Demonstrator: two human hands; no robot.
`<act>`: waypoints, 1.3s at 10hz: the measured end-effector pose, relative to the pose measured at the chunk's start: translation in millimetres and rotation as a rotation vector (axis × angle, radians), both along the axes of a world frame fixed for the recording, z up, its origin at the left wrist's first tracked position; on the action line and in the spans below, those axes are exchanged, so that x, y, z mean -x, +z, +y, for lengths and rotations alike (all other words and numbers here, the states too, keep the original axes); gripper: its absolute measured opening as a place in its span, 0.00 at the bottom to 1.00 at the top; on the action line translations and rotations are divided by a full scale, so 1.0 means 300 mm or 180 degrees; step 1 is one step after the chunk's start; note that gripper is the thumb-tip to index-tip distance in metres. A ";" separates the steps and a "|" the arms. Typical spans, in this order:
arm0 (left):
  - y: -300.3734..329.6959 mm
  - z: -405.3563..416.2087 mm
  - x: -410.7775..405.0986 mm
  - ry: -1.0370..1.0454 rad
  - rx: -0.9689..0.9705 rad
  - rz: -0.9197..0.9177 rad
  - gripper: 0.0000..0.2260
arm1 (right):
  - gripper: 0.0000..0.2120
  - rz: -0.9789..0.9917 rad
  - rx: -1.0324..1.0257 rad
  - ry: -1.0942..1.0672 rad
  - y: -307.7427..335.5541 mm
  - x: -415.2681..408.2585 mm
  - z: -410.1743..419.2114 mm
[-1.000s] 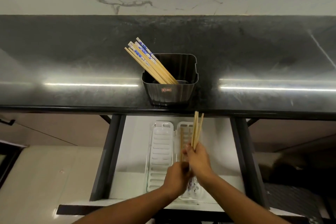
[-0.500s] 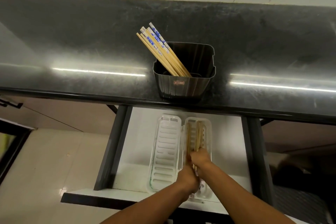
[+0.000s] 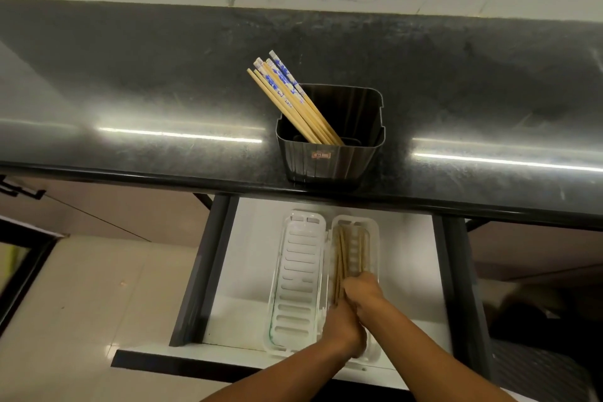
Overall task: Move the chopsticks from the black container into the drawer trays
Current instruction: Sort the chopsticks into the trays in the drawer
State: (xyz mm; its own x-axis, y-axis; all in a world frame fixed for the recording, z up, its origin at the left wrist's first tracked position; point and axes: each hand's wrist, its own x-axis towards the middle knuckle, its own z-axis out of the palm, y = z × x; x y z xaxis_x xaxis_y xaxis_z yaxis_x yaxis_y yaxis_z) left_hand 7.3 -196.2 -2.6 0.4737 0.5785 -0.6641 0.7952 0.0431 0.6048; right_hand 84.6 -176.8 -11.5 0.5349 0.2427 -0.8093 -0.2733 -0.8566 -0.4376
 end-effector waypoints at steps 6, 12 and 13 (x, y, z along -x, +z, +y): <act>0.324 0.260 0.089 0.0730 -0.0547 -0.1211 0.12 | 0.05 -0.2479 -0.3076 0.0857 0.649 0.002 0.141; 0.541 0.501 0.099 0.2223 -0.0569 -0.2291 0.11 | 0.21 -0.2096 -0.1048 0.2799 0.751 -0.200 0.590; 0.572 0.547 0.097 0.2388 -0.0630 -0.2351 0.12 | 0.19 -0.2137 -0.1049 0.2845 0.751 -0.216 0.593</act>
